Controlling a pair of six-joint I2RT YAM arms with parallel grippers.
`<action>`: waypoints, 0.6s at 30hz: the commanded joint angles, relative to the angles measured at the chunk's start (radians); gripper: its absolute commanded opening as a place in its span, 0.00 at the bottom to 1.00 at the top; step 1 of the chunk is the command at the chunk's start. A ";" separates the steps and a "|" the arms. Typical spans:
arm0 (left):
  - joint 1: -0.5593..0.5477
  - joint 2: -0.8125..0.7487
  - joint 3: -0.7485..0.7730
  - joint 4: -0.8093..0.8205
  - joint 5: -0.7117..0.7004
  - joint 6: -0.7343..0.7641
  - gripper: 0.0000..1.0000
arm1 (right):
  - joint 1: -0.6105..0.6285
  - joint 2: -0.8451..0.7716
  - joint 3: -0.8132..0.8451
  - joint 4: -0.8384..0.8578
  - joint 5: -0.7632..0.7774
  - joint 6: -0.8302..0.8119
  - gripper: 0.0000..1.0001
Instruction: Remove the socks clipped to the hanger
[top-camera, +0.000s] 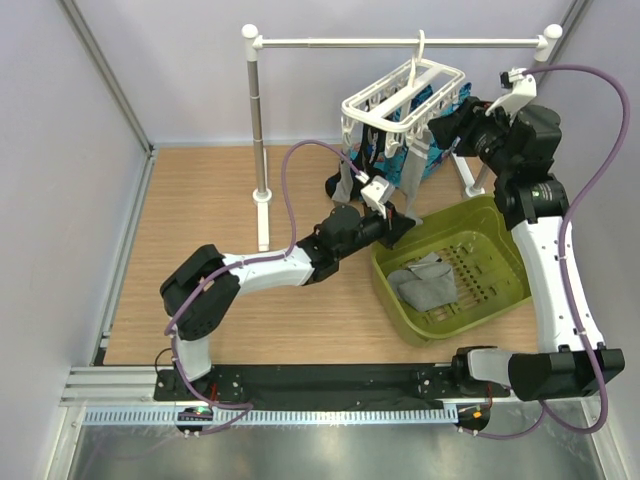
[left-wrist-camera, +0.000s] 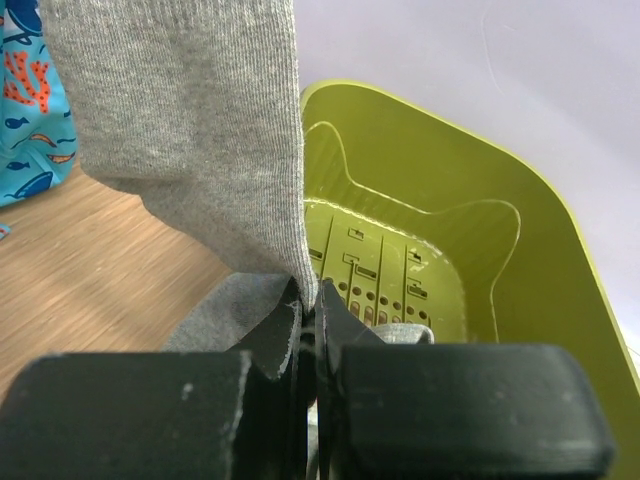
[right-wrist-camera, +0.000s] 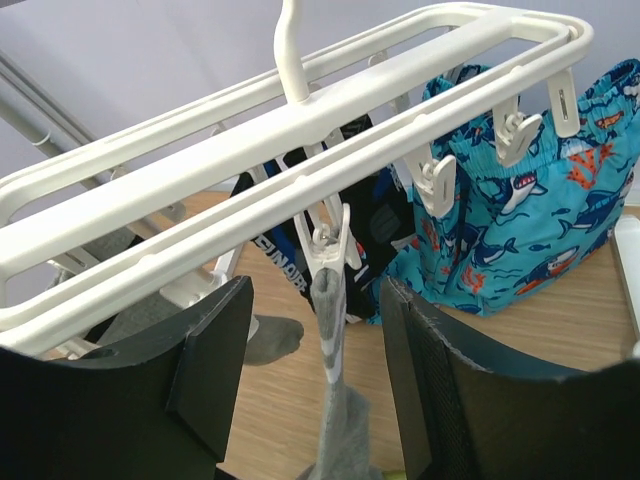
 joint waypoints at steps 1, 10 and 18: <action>-0.005 -0.050 0.004 0.024 -0.014 0.021 0.00 | -0.005 0.020 0.012 0.084 -0.019 -0.018 0.61; -0.009 -0.056 0.004 0.022 -0.017 0.032 0.00 | -0.005 0.059 0.000 0.114 -0.023 -0.027 0.63; -0.023 -0.051 0.020 0.016 -0.016 0.041 0.00 | -0.004 0.082 0.013 0.116 0.003 -0.027 0.63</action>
